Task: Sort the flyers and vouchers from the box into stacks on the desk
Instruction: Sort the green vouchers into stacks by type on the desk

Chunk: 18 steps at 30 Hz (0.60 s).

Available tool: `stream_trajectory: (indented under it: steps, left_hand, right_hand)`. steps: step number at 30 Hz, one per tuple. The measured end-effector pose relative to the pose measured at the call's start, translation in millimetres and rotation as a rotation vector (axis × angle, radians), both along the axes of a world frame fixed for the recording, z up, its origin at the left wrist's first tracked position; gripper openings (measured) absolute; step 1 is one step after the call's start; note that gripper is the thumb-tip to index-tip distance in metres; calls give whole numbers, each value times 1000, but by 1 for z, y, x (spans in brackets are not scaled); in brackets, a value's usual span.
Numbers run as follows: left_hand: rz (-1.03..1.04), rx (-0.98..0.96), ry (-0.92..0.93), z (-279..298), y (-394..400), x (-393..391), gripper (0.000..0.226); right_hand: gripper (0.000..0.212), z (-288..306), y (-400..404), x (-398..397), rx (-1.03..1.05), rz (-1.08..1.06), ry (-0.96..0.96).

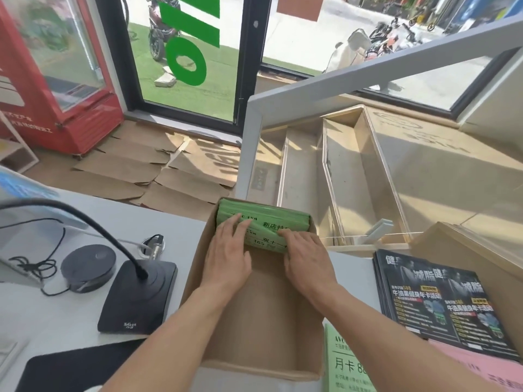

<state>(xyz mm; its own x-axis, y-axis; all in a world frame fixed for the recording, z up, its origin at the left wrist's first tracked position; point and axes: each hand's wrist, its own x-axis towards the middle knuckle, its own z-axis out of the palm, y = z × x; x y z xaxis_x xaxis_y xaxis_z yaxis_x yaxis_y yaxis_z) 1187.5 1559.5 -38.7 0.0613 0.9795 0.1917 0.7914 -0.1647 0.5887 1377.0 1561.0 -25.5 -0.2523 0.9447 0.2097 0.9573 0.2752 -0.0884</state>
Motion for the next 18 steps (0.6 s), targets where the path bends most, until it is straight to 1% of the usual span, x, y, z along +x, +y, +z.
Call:
stream_trajectory:
  steps: [2,5,7,18]
  left_hand:
    - [19,8,3,1,0,0,68]
    - [25,4,9,1,0,0,67]
    - [25,3,15,1,0,0,66]
    - [33,-3,-2,1,0,-1,63]
  right_hand:
    - [55,0,1,1,8,-7,-12]
    - [77,-2,2,2,-3,-44,-97]
    - [83,-4,3,2,-40,-33,-150]
    - [72,-5,4,0,8,-31,-184]
